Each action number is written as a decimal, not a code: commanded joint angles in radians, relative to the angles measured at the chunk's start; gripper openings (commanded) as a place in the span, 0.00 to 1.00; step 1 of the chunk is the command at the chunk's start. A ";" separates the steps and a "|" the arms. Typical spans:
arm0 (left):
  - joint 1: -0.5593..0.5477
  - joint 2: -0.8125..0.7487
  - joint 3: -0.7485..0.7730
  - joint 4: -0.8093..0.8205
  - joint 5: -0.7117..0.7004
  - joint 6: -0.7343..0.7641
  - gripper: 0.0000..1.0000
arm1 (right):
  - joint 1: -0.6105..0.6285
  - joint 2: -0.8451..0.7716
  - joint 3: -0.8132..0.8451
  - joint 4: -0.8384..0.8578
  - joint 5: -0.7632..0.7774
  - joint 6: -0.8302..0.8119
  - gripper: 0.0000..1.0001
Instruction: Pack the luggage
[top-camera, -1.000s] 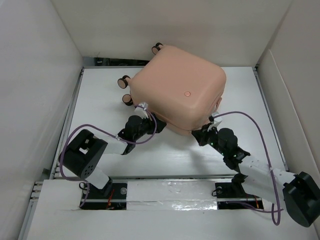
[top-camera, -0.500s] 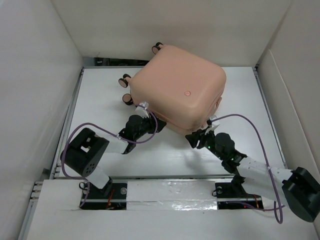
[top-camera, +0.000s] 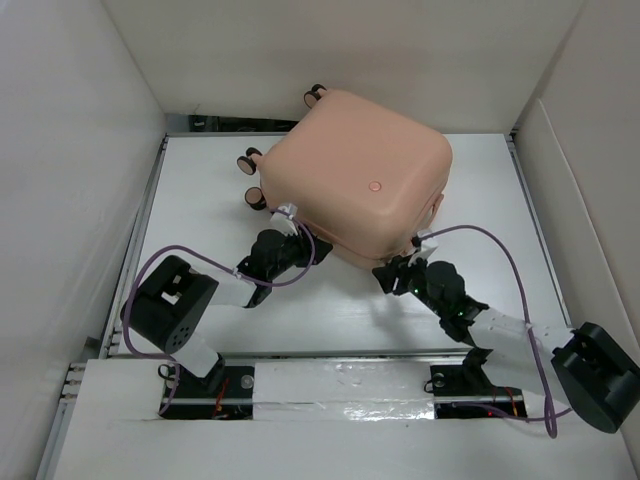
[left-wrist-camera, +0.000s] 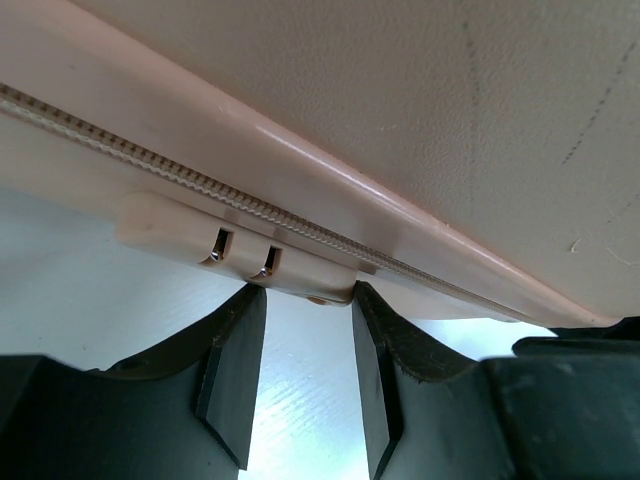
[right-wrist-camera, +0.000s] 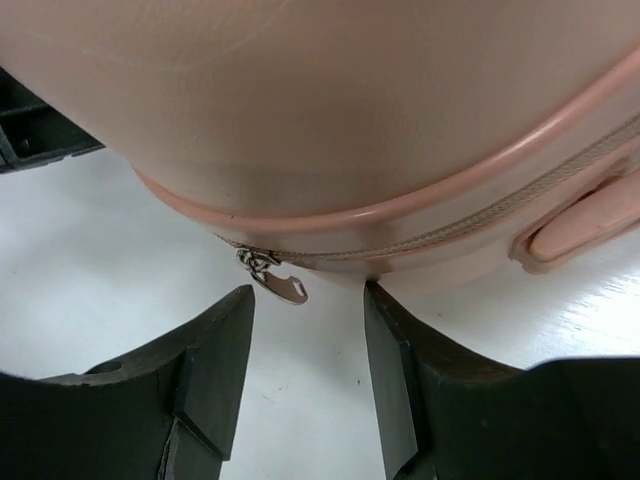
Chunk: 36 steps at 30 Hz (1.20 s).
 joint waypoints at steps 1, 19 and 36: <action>0.002 -0.002 0.044 0.096 0.011 0.008 0.23 | -0.005 0.026 0.073 0.110 -0.044 -0.023 0.51; -0.067 0.067 0.175 0.122 -0.021 -0.032 0.16 | 0.407 0.079 0.221 -0.065 0.254 -0.052 0.00; -0.121 0.162 0.252 0.169 -0.008 -0.112 0.14 | 0.342 0.238 0.384 0.123 0.101 0.113 0.00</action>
